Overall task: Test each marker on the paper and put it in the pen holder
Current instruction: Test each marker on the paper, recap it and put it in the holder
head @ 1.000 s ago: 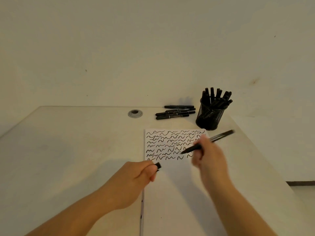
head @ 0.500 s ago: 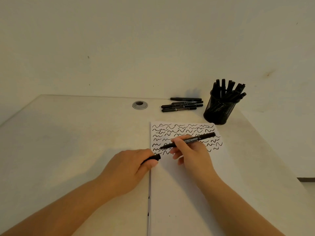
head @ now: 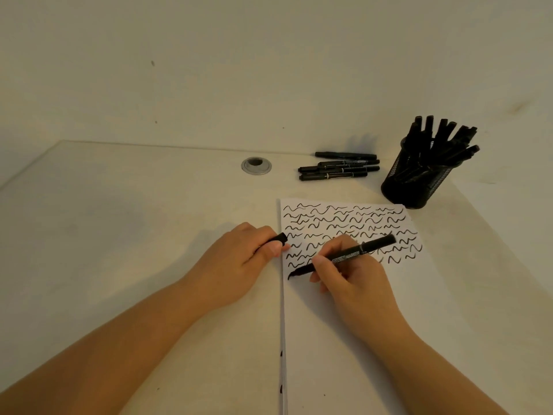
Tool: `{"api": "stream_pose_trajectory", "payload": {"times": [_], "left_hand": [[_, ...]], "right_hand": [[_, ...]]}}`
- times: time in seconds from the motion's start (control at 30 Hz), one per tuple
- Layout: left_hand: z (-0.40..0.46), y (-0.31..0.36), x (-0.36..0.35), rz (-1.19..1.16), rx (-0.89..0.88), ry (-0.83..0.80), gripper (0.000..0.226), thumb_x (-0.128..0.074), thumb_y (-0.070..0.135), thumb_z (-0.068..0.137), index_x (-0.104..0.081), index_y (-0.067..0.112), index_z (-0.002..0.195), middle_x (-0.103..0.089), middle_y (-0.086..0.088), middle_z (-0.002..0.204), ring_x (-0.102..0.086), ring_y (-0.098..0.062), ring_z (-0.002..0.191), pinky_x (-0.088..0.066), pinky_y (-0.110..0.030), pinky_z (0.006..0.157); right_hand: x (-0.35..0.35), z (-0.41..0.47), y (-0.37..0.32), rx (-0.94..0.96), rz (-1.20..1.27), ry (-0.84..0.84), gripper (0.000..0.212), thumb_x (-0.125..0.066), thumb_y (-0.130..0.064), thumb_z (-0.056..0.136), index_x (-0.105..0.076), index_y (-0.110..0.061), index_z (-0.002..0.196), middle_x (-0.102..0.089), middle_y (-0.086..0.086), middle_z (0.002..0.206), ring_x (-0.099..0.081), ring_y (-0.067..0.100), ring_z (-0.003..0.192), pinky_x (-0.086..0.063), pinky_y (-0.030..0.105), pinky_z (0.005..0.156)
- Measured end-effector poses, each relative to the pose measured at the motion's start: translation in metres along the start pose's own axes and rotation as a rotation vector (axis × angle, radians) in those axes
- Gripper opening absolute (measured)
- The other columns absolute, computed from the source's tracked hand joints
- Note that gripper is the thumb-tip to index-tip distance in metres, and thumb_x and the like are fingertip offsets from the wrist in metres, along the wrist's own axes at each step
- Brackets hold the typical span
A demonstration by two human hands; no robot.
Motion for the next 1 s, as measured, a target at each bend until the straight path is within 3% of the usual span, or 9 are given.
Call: {"api": "stream_pose_trajectory", "payload": {"times": [0.2, 0.33, 0.43, 0.63, 0.8, 1.0], "left_hand": [[-0.001, -0.002, 0.000, -0.026, 0.010, 0.012, 0.038, -0.027, 0.047, 0.088, -0.060, 0.027, 0.093, -0.067, 0.007, 0.093, -0.048, -0.006, 0.086, -0.042, -0.028, 0.073], [-0.003, 0.000, 0.002, -0.043, -0.018, 0.099, 0.031, -0.035, 0.044, 0.088, -0.060, 0.027, 0.083, -0.059, 0.013, 0.071, -0.049, -0.004, 0.072, -0.037, -0.018, 0.061], [-0.003, 0.002, 0.000, -0.053, -0.030, 0.075, 0.022, -0.041, 0.040, 0.087, -0.057, 0.028, 0.078, -0.055, 0.018, 0.066, -0.047, -0.001, 0.064, -0.034, -0.013, 0.057], [-0.004, 0.004, 0.000, -0.035, -0.050, 0.037, 0.016, -0.043, 0.041, 0.086, -0.055, 0.035, 0.078, -0.055, 0.022, 0.068, -0.048, 0.002, 0.069, -0.034, -0.011, 0.060], [-0.005, 0.008, 0.000, 0.016, -0.078, 0.021, 0.009, -0.043, 0.040, 0.086, -0.052, 0.041, 0.083, -0.050, 0.024, 0.065, -0.047, 0.004, 0.072, -0.032, -0.010, 0.062], [-0.007, 0.016, 0.001, 0.056, -0.126, 0.023, 0.027, -0.042, 0.040, 0.086, -0.063, 0.023, 0.092, -0.047, 0.024, 0.066, -0.045, 0.004, 0.074, -0.032, -0.012, 0.063]], "right_hand": [[0.004, 0.001, 0.003, -0.003, -0.014, 0.107, 0.011, -0.054, -0.024, 0.083, -0.052, -0.027, 0.073, -0.063, -0.003, 0.062, -0.051, 0.005, 0.048, -0.040, 0.017, 0.047], [0.010, 0.002, 0.002, -0.026, 0.129, 0.226, 0.010, -0.054, -0.022, 0.087, -0.054, -0.023, 0.077, -0.066, -0.002, 0.063, -0.055, 0.003, 0.049, -0.043, 0.014, 0.045], [0.013, 0.000, -0.001, -0.046, 0.216, 0.183, 0.012, -0.056, -0.018, 0.088, -0.058, -0.018, 0.076, -0.061, -0.003, 0.056, -0.051, 0.005, 0.046, -0.042, 0.014, 0.045], [0.014, 0.000, -0.001, -0.141, 0.583, 0.133, 0.033, -0.048, -0.012, 0.091, -0.062, -0.023, 0.063, -0.058, 0.001, 0.053, -0.047, 0.013, 0.047, -0.038, 0.021, 0.042], [0.011, -0.001, -0.003, -0.133, 0.573, 0.101, 0.026, -0.050, -0.015, 0.088, -0.063, -0.022, 0.066, -0.060, 0.003, 0.053, -0.049, 0.012, 0.046, -0.038, 0.020, 0.042], [0.012, -0.001, -0.003, -0.132, 0.610, 0.092, 0.030, -0.046, -0.009, 0.091, -0.063, -0.019, 0.068, -0.059, 0.003, 0.053, -0.048, 0.013, 0.046, -0.037, 0.020, 0.041]]}}
Point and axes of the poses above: each hand's wrist, its own z-axis towards the middle knuckle, its own x-axis out of the back of the hand, y = z × x, the point moved 2 cm from there along z, towards the middle knuckle
